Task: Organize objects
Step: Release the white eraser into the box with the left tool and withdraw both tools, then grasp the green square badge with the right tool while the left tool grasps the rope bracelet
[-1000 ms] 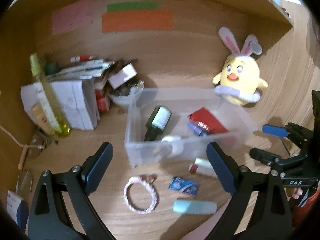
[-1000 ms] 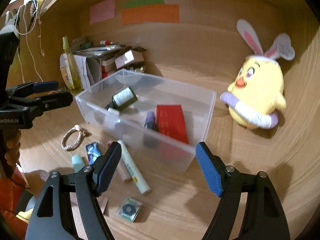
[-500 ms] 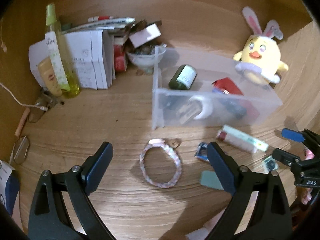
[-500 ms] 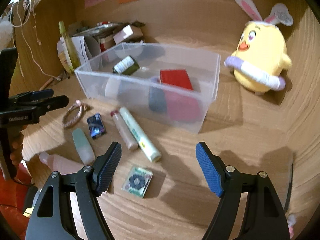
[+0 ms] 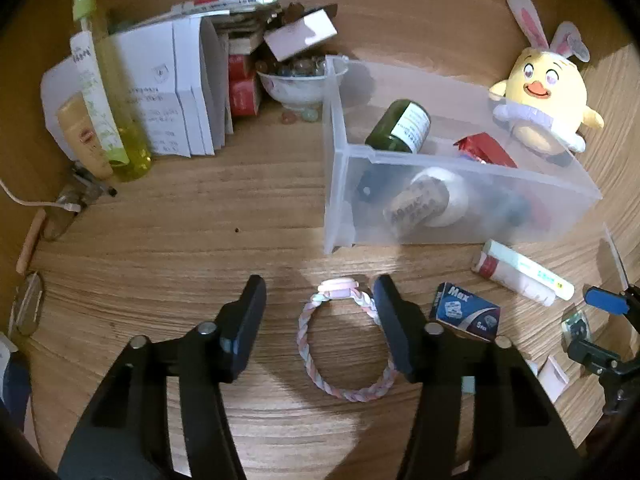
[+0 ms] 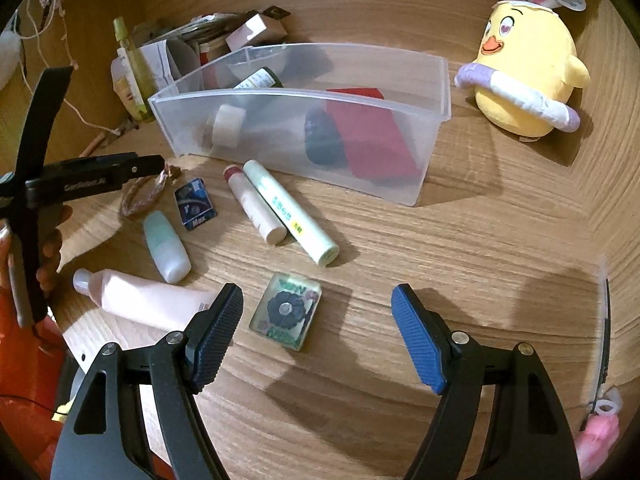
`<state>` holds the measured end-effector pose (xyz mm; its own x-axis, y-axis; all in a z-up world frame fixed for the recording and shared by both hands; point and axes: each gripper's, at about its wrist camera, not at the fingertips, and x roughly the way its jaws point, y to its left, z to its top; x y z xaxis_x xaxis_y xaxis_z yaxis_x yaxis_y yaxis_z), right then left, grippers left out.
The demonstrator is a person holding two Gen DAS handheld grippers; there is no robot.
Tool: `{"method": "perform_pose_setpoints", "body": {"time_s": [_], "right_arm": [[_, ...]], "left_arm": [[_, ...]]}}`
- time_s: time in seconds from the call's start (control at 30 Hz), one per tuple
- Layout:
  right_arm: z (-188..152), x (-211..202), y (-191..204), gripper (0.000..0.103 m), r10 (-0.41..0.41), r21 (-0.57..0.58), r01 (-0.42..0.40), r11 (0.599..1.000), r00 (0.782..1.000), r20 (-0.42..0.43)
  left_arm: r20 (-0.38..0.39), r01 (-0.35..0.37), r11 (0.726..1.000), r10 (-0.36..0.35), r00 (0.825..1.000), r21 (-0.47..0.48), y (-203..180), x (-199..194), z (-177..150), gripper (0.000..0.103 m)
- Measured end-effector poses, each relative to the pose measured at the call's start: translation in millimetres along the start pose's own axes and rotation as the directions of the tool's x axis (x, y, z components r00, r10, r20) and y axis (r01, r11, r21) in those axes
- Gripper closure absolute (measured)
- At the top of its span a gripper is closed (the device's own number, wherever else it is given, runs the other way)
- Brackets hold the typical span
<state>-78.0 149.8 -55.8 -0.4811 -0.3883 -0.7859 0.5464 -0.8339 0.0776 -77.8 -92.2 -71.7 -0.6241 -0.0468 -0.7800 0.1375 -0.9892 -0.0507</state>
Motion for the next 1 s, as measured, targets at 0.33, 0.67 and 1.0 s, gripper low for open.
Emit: {"method": "perform_pose_setpoints", "body": {"time_s": [0.33, 0.67, 1.0], "right_arm": [[-1.2, 0.1, 3.7, 0.054, -0.002, -0.004, 0.002, 1.0, 1.0, 0.005], [-2.5, -1.8, 3.4, 0.08, -0.022, -0.033, 0.023, 0.999, 1.0, 0.021], [-0.4, -13.3, -6.2, 0.08, -0.029, 0.004, 0.028, 1.0, 0.998, 0.051]], "left_arm": [[-0.024, 0.033, 0.999, -0.033, 0.999, 0.012, -2.7, 7.2, 1.6, 0.075], [0.02, -0.002, 1.0, 0.001, 1.0, 0.01, -1.9, 2.4, 3.5, 0.084], [0.071, 0.011, 1.0, -0.01, 0.997, -0.013, 0.7, -19.2, 1.1, 0.084]]}}
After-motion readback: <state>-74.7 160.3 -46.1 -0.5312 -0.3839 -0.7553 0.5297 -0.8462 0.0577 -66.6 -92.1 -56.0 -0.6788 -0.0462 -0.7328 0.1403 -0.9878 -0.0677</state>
